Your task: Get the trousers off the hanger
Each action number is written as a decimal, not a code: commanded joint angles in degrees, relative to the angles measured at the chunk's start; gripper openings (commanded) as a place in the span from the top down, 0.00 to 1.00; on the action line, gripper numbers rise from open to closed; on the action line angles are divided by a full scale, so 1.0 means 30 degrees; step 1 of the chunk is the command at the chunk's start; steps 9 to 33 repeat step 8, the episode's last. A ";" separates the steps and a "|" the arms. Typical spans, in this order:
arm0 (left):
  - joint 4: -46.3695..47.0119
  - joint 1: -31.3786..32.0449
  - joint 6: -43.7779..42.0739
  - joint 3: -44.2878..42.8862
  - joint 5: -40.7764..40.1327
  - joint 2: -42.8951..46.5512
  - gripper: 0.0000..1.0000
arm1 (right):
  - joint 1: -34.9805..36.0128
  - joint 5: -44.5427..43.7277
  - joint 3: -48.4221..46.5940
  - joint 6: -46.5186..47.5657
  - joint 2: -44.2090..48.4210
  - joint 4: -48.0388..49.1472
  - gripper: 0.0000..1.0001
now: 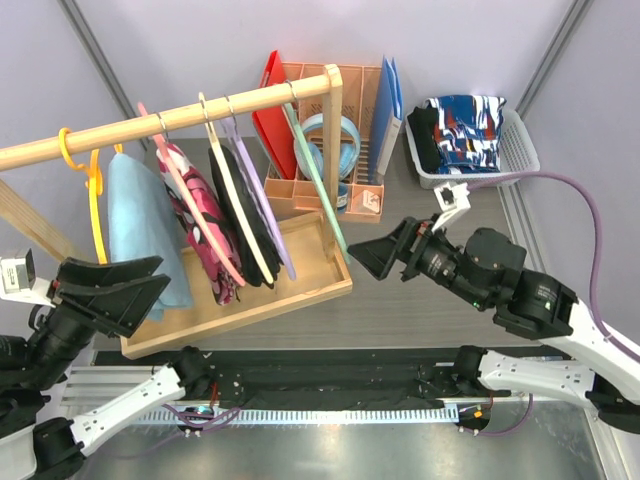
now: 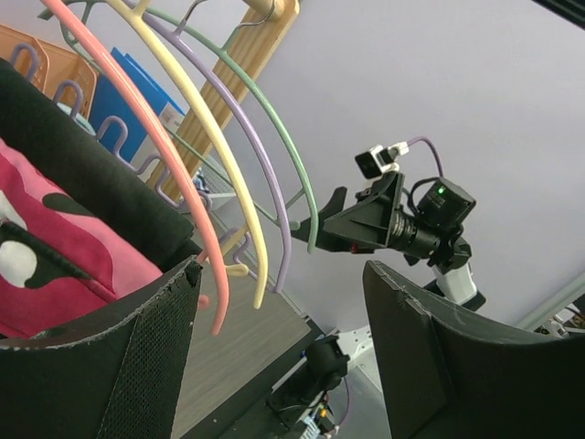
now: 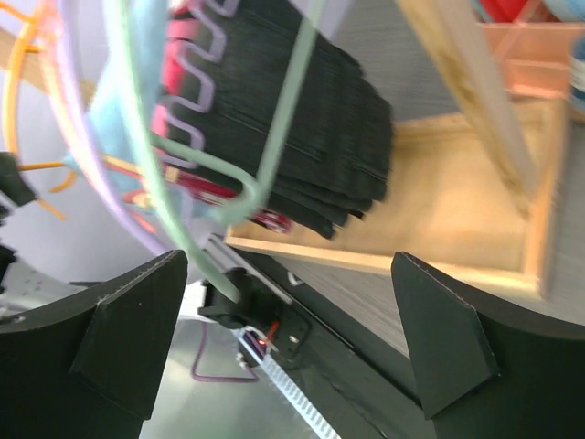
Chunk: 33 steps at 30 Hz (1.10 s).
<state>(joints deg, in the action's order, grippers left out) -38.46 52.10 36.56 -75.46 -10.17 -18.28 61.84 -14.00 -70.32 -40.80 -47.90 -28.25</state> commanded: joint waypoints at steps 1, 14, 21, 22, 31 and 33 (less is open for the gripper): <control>0.0396 0.0037 0.0441 0.0688 0.0345 0.0878 0.27 | 0.0010 -0.2977 0.2519 -0.1516 0.2043 -0.0866 0.00; 0.1767 0.0066 0.0822 0.1888 0.2210 0.1991 0.25 | 0.0010 -0.3889 0.7470 -0.3773 0.5238 -0.0340 0.00; 0.1767 0.0066 0.0822 0.1888 0.2210 0.1991 0.25 | 0.0010 -0.3889 0.7470 -0.3773 0.5238 -0.0340 0.00; 0.1767 0.0066 0.0822 0.1888 0.2210 0.1991 0.25 | 0.0010 -0.3889 0.7470 -0.3773 0.5238 -0.0340 0.00; 0.1767 0.0066 0.0822 0.1888 0.2210 0.1991 0.25 | 0.0010 -0.3889 0.7470 -0.3773 0.5238 -0.0340 0.00; 0.1767 0.0066 0.0822 0.1888 0.2210 0.1991 0.25 | 0.0010 -0.3889 0.7470 -0.3773 0.5238 -0.0340 0.00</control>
